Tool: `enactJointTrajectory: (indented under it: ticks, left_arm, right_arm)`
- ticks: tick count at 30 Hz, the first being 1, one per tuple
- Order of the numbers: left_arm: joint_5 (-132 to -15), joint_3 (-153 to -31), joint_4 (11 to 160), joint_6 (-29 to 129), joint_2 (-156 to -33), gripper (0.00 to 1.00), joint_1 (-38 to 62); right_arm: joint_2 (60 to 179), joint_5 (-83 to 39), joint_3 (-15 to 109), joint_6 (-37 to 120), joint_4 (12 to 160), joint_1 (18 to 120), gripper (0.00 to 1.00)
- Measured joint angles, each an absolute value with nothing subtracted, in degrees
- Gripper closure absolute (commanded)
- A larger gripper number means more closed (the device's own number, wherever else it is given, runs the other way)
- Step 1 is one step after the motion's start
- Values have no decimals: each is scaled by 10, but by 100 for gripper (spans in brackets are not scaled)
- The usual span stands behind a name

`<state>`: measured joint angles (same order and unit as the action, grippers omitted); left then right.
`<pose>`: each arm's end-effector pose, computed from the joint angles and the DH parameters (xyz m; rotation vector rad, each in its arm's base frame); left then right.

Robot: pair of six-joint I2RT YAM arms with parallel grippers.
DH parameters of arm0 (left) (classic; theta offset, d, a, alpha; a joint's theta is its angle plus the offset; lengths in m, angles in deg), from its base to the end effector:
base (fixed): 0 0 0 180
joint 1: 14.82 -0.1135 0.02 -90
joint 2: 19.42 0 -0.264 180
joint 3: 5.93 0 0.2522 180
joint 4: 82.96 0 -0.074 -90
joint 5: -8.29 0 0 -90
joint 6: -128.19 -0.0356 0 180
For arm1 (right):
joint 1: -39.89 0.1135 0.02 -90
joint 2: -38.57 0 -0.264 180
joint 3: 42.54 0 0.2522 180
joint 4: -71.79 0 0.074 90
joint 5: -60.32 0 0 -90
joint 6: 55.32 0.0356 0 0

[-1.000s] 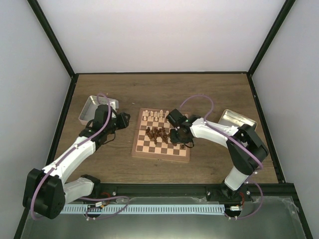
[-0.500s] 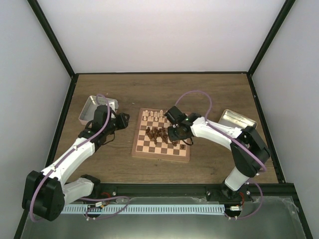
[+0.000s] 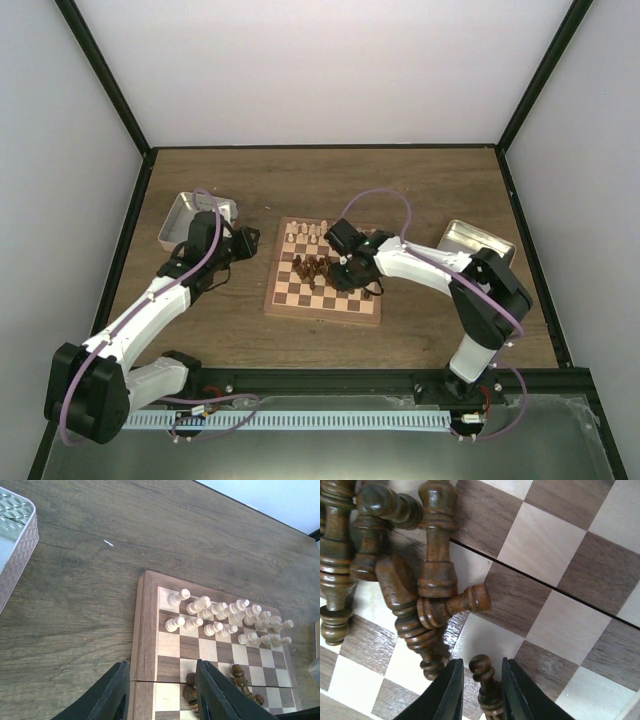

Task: Set up the chess pieces on the board
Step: Pick up the chess piece from the chessboard, then place the chess piece on the chessboard.

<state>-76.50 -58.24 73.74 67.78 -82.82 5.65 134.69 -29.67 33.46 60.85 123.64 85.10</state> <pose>0.2233 -0.0868 0.2392 -0.1240 2.2272 -0.5895 0.2246 0.2263 0.1850 -0.4754 2.8346 0.2662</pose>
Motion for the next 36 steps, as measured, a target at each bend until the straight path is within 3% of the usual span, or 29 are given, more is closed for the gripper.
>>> enactJointTrajectory:
  ticks: [11, 17, 27, 36]
  left_arm:
    - [-765, -582, 737, 678, -828, 61, 56]
    - [-752, -581, 738, 676, -816, 58, 56]
    - [-660, -546, 787, 678, -772, 53, 81]
    - [-597, -495, 874, 737, -765, 48, 128]
  right_arm:
    - [1364, -321, 336, 609, 1232, 855, 92]
    - [1354, -332, 324, 634, 1206, 855, 92]
    - [1183, -319, 246, 769, 1077, 855, 91]
    - [1141, -301, 206, 819, 1004, 855, 91]
